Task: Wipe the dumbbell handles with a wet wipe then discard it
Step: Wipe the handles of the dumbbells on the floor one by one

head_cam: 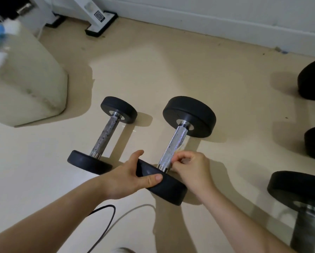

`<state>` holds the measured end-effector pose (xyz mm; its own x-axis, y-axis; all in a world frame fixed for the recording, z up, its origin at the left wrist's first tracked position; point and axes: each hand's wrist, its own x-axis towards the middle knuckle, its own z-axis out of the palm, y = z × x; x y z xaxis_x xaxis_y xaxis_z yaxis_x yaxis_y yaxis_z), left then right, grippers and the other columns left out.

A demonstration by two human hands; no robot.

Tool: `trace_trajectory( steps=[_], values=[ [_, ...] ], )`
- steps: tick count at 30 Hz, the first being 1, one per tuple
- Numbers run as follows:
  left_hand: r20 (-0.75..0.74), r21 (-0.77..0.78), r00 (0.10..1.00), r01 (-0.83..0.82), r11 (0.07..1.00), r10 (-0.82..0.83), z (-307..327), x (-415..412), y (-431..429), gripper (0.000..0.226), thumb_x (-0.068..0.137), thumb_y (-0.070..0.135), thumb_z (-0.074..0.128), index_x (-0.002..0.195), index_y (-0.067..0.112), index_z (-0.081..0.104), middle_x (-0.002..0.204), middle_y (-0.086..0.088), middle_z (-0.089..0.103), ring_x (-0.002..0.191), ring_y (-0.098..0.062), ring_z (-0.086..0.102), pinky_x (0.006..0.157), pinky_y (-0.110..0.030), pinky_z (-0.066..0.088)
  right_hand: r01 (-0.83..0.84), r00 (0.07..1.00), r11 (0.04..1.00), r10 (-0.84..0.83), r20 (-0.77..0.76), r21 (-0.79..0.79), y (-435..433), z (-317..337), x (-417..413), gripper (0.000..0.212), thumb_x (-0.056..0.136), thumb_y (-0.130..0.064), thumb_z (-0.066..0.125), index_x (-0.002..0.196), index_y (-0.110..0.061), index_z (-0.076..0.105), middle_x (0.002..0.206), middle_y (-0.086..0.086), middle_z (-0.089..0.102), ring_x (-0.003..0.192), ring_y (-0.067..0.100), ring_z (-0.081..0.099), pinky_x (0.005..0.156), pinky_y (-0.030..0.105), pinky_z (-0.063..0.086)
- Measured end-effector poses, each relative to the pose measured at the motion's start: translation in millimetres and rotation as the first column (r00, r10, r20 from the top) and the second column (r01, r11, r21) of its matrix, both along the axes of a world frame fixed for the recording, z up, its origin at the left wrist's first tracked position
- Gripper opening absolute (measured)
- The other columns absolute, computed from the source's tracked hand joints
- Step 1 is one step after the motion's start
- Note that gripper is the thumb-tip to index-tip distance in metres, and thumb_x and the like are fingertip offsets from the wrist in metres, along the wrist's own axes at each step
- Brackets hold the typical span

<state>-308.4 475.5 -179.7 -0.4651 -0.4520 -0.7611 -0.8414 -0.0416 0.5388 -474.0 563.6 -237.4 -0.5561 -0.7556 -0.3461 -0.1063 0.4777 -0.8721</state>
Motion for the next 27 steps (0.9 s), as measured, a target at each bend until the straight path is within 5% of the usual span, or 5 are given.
trace_trajectory(
  steps=[5, 8, 18, 23, 27],
  values=[
    [-0.049, -0.075, 0.999, -0.017, 0.997, 0.014, -0.2, -1.9, 2.5, 0.112, 0.062, 0.069, 0.063, 0.149, 0.035, 0.003, 0.152, 0.002, 0.028, 0.139, -0.015, 0.028, 0.111, -0.031, 0.032, -0.102, 0.958, 0.984, 0.058, -0.281, -0.144, -29.5, 17.3, -35.4, 0.02, 0.077, 0.0, 0.065, 0.084, -0.017, 0.073, 0.078, -0.002, 0.067, 0.059, 0.004, 0.059, 0.058, 0.006, 0.046],
    [-0.08, -0.212, 0.997, -0.001, 0.977, -0.016, 2.8, -2.7, 5.5, 0.101, 0.069, 0.062, 0.07, 0.147, 0.038, 0.01, 0.151, 0.002, 0.026, 0.139, -0.018, 0.026, 0.111, -0.04, 0.033, -0.261, 0.825, 0.957, 0.151, -0.545, -0.13, -34.3, 12.6, -28.0, 0.017, 0.076, 0.0, 0.063, 0.08, -0.012, 0.075, 0.085, 0.003, 0.069, 0.075, 0.016, 0.065, 0.072, 0.021, 0.052],
    [0.15, -0.685, 0.91, 0.378, 0.623, -0.387, 40.9, 14.0, 2.0, 0.032, 0.092, 0.045, 0.052, 0.119, 0.034, 0.04, 0.117, 0.01, 0.046, 0.094, -0.01, 0.053, 0.081, -0.021, 0.044, -0.438, 0.756, 0.899, 0.387, -0.529, 0.031, -44.7, 16.0, -11.7, 0.019, 0.089, -0.009, 0.056, 0.093, -0.01, 0.075, 0.104, 0.004, 0.066, 0.091, 0.017, 0.062, 0.087, 0.018, 0.045],
    [0.374, -0.361, 0.623, 0.78, 0.511, -0.687, 68.3, 64.2, -14.4, 0.078, 0.091, 0.044, 0.052, 0.147, 0.045, -0.003, 0.153, 0.022, 0.018, 0.13, -0.008, 0.04, 0.106, -0.026, 0.037, -0.456, 0.885, 0.888, 0.459, -0.077, 0.059, -21.3, 29.6, 1.0, 0.016, 0.082, -0.007, 0.065, 0.09, -0.014, 0.077, 0.086, -0.005, 0.073, 0.072, 0.001, 0.062, 0.076, 0.012, 0.048],
    [0.306, -0.354, 0.66, 0.748, 0.562, -0.686, 73.4, 74.4, -20.8, 0.085, 0.09, 0.031, 0.053, 0.141, 0.055, -0.01, 0.152, 0.02, 0.021, 0.134, -0.009, 0.033, 0.107, -0.029, 0.036, -0.088, 0.908, 0.993, 0.113, 0.403, -0.079, -24.3, 76.5, -28.8, 0.022, 0.086, 0.01, 0.053, 0.098, -0.003, 0.067, 0.074, 0.004, 0.059, 0.06, 0.013, 0.057, 0.059, 0.021, 0.055]
  ],
)
